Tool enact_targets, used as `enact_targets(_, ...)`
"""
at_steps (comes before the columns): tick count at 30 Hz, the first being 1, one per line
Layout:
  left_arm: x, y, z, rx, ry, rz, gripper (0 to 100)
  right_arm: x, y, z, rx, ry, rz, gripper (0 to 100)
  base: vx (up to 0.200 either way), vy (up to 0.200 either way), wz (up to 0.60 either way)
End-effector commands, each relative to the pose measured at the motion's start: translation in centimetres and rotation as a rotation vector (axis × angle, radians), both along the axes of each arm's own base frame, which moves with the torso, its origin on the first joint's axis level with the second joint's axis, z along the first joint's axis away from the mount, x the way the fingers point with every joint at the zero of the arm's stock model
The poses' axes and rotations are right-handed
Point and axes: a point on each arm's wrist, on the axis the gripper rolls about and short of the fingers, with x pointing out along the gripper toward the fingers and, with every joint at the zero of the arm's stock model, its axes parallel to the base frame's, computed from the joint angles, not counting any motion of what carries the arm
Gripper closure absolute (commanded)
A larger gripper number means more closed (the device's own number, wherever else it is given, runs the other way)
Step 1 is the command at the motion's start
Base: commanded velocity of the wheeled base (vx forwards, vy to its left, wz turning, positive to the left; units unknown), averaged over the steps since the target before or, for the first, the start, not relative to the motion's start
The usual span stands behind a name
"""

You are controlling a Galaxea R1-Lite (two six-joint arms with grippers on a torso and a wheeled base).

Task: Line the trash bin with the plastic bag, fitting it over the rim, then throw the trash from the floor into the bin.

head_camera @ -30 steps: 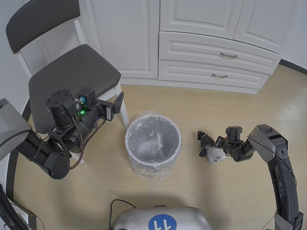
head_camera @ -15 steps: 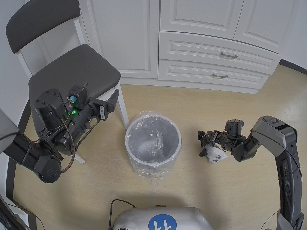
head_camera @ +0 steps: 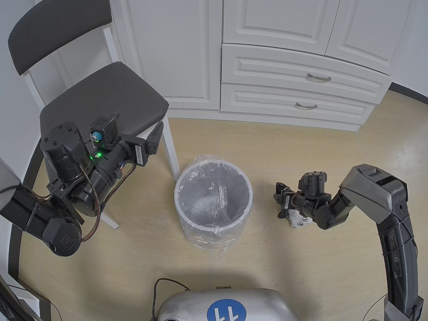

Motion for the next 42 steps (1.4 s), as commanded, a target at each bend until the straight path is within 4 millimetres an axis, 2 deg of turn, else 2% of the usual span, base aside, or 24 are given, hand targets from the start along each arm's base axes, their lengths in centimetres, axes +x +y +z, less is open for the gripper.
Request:
enact_targets(1,0.0,-0.2,-0.3,0.004,0.007,-0.004,0,1.9,-0.1,-2.5,-0.062,0.087,0.006,0,0.000,0.000,0.00)
enact_targets(9,-0.4,-0.9,-1.0,0.017,0.029,-0.033,0,7.1,0.3,-5.0,-0.169,0.058,0.051,0,0.000,0.000,0.00)
enact_targets(25,-0.6,-1.3,-1.0,0.017,0.030,-0.045,0,7.1,-0.2,-5.7,-0.186,0.123,0.022,0,0.000,0.000,0.00)
enact_targets(26,-0.6,-1.3,-1.1,0.018,0.032,-0.045,0,7.1,-0.2,-5.7,-0.184,0.121,0.021,100,0.000,0.000,0.00)
enact_targets(36,-0.7,-1.2,-1.0,0.017,0.029,-0.046,0,7.2,-0.4,-5.4,-0.192,0.110,-0.022,100,0.000,0.000,0.00)
enact_targets(38,-0.8,-1.2,-0.8,0.014,0.023,-0.045,0,7.3,-0.8,-4.6,-0.206,0.086,-0.041,100,0.000,0.000,0.00)
enact_targets(41,-1.1,-1.0,-0.4,0.009,0.011,-0.045,0,6.9,-1.2,-0.5,-0.246,0.051,-0.073,100,0.000,0.000,0.00)
enact_targets(42,-1.1,-1.0,-0.4,0.009,0.011,-0.045,0,6.9,-1.2,-0.5,-0.246,0.051,-0.073,100,0.000,0.000,0.00)
